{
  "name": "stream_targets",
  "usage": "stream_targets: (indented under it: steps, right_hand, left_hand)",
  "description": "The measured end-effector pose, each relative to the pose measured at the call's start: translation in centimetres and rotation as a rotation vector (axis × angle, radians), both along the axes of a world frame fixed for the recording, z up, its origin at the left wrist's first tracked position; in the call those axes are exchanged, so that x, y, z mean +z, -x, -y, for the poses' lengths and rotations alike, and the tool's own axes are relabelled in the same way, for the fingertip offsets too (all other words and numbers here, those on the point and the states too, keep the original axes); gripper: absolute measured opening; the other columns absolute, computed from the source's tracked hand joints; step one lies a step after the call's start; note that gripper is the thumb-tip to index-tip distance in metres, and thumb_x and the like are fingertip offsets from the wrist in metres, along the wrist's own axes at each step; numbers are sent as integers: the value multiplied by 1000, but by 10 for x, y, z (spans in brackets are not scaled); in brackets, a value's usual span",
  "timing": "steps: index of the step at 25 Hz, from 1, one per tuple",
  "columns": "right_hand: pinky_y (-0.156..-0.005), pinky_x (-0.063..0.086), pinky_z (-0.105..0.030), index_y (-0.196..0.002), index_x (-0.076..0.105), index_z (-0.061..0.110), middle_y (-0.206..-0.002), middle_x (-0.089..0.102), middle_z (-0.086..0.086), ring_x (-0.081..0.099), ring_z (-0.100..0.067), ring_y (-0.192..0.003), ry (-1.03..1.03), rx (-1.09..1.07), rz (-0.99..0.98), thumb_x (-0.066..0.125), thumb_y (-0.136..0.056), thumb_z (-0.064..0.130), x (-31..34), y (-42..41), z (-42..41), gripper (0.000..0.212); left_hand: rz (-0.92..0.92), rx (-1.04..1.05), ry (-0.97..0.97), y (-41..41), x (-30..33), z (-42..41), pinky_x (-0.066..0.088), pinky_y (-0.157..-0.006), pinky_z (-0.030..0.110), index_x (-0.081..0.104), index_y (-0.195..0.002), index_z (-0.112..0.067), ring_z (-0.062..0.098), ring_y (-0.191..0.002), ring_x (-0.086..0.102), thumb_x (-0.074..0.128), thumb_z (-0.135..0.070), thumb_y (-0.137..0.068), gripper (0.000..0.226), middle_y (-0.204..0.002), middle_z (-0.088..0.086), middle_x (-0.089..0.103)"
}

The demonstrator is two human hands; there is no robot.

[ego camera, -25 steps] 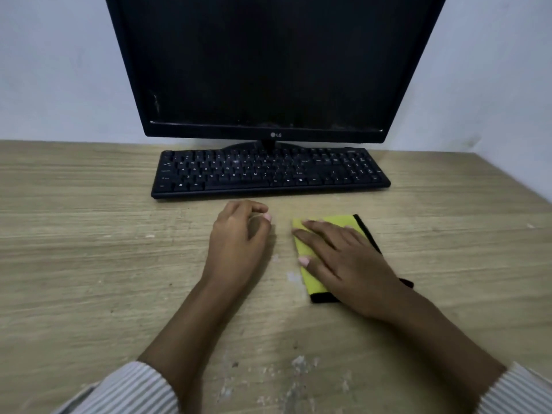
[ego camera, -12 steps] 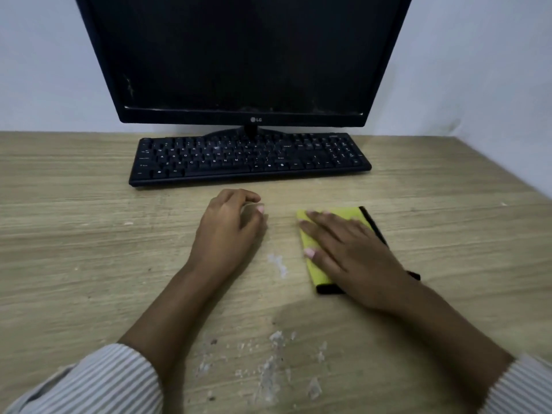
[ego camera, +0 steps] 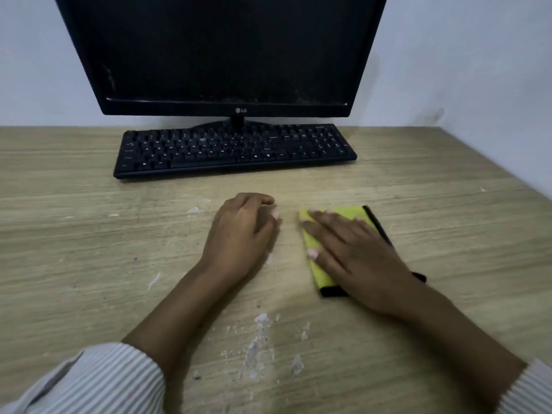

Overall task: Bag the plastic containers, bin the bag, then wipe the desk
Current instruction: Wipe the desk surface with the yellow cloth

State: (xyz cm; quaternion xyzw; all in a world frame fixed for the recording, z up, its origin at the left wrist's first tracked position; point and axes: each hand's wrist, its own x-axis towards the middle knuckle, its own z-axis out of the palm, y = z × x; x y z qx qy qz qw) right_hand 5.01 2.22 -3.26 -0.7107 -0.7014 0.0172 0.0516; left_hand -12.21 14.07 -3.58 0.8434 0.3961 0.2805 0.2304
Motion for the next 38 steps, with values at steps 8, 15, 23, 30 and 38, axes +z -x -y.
stream_targets:
  steps: [8,15,23,30,38]
  right_hand:
    - [-119,1,-41,-152,3,37,-162,3,10,0,-10,-149,6,0,-3,9,-96,55,-4,19,-17,59]
    - [-119,5,-41,-151,13,36,-162,7,12,5,-11,-148,36,-241,-41,16,-99,53,0,-57,-19,55]
    - [-119,2,-34,-150,9,41,-160,3,20,0,-3,-147,-25,-28,-24,7,-91,62,0,-30,42,63]
    - [-119,4,-43,-152,12,35,-162,6,9,4,-12,-149,29,-230,-27,16,-100,51,-3,-55,-22,55]
    - [-118,6,-41,-151,15,38,-161,10,13,8,-9,-148,12,-236,-33,15,-96,57,-1,-93,-10,58]
  left_hand:
    - [5,-46,14,-1,0,10,39,-104,41,49,-132,-19,17,-123,46,42,-35,-98,38,-134,-1,52]
    - [-72,-172,-28,-21,4,34,31,-110,40,45,-136,-22,12,-127,40,40,-41,-97,43,-138,-6,47]
    - [-32,-153,-14,-21,0,28,39,-102,33,48,-134,-18,14,-123,44,42,-35,-97,41,-136,-3,49]
    - [-48,-102,-34,-51,2,21,38,-103,37,50,-132,-13,21,-122,48,44,-29,-98,38,-135,4,52]
    - [-28,-91,-87,-51,-1,18,35,-97,24,52,-130,-12,15,-119,47,45,-26,-98,36,-132,2,52]
